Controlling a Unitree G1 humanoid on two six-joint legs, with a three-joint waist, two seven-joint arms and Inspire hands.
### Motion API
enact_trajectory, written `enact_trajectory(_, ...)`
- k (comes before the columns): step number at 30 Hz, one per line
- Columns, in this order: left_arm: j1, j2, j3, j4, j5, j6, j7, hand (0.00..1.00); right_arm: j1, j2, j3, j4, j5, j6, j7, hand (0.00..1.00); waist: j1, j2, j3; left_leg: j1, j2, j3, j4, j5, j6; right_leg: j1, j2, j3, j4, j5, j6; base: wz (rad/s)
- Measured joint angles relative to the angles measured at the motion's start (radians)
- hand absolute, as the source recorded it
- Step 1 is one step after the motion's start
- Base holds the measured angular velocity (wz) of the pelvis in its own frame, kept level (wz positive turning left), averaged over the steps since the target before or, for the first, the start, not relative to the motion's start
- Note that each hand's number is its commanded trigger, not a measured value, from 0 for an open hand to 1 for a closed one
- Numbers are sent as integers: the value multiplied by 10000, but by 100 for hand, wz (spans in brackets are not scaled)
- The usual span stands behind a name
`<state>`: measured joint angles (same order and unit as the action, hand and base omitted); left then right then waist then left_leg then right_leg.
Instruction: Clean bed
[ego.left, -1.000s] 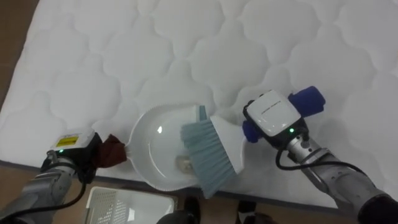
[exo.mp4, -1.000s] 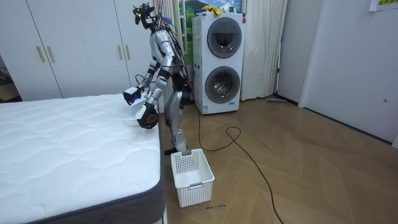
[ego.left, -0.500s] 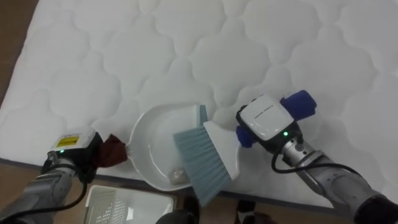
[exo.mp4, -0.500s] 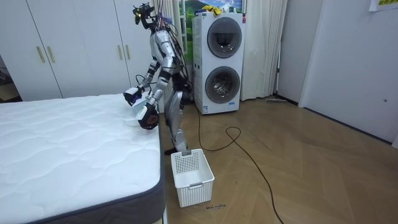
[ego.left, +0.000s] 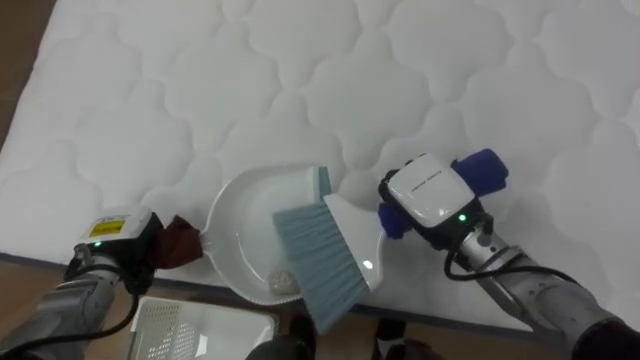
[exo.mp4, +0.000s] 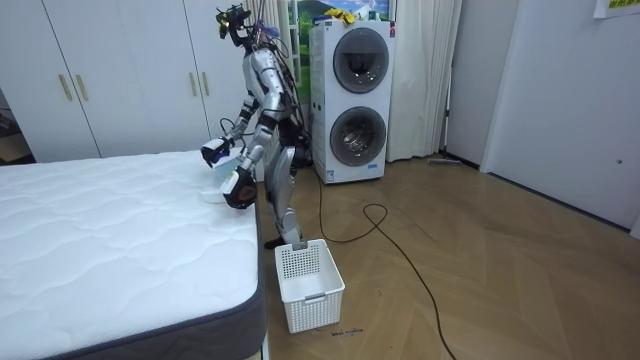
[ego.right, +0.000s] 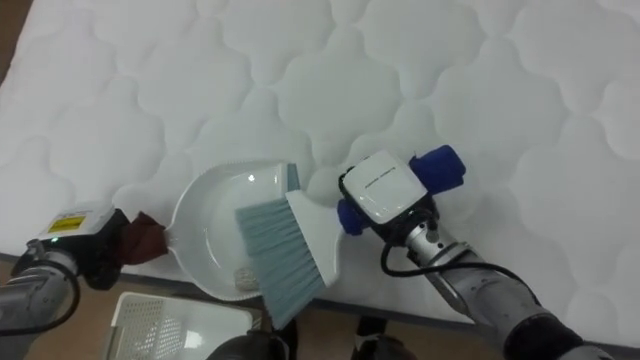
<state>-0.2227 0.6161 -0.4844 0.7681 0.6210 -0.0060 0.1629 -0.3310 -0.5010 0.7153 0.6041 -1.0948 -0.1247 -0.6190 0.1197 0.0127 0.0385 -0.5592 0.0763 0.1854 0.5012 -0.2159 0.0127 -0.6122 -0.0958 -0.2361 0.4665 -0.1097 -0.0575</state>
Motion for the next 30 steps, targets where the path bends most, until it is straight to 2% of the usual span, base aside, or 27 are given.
enact_trajectory(3,-24,-1,13,-11,2,-3,0,100,-2,7,-284,72,334,-178,-40,100,-21,1,-1,12,-3,-11,-13,-2,2,6,-5,-4,-10,-1,-1,0)
enact_trajectory(6,-5,-9,14,-7,-10,-13,2,100,14,16,-552,321,884,-173,-265,100,-92,3,1,159,-16,-21,-5,-2,3,180,-30,-15,-1,-31,12,2)
enact_trajectory(8,-4,-57,107,-11,-4,-35,4,100,22,21,-859,471,1226,-180,-529,66,-115,9,5,233,-1,-16,9,-23,36,277,-40,-27,-19,-42,26,4)
enact_trajectory(9,-20,-117,114,-20,-6,-28,9,100,22,25,-1077,606,1571,-195,-717,41,-142,32,19,279,4,-40,7,-36,54,351,-67,-78,-34,-49,37,6)
enact_trajectory(10,-28,-156,116,-26,-7,-29,8,100,21,34,-1187,712,1772,-205,-821,0,-159,38,19,299,2,-62,4,-43,63,384,-75,-97,-42,-54,45,9)
enact_trajectory(15,25,-383,677,-247,9,18,-22,100,259,237,-3005,1437,2450,-282,-1533,0,-356,36,19,482,-55,-207,-116,-59,90,613,-102,-155,-57,-96,122,8)
enact_trajectory(17,139,-454,930,-494,-1,134,-22,100,321,239,-3270,1620,2973,-289,-1715,0,-390,40,13,722,-67,-208,-258,-54,82,827,-93,-163,-154,-124,140,0)
enact_trajectory(23,677,-482,1389,-1583,21,121,-54,100,804,239,-3981,1816,4870,-268,-1897,0,-633,10,-7,1712,-175,-244,-721,-7,20,1707,-95,-147,-390,-315,222,1)
enact_trajectory(25,725,-566,1553,-1963,44,116,-187,100,906,246,-4229,1814,5245,-277,-1897,0,-631,12,-10,1896,-170,-259,-765,-8,18,1932,-72,-168,-522,-328,234,0)
enact_trajectory(28,1114,-855,1903,-2558,252,130,-229,100,1020,275,-4360,1680,6012,-285,-1884,0,-656,-2,-28,2333,-205,-282,-902,-7,17,2355,-79,-170,-553,-417,285,3)
enact_trajectory(30,1563,-887,2017,-3226,496,133,-323,100,1258,320,-4569,1184,6917,-316,-1884,0,-639,8,-117,2603,-194,-353,-944,-6,14,2735,-52,-242,-688,-483,296,16)
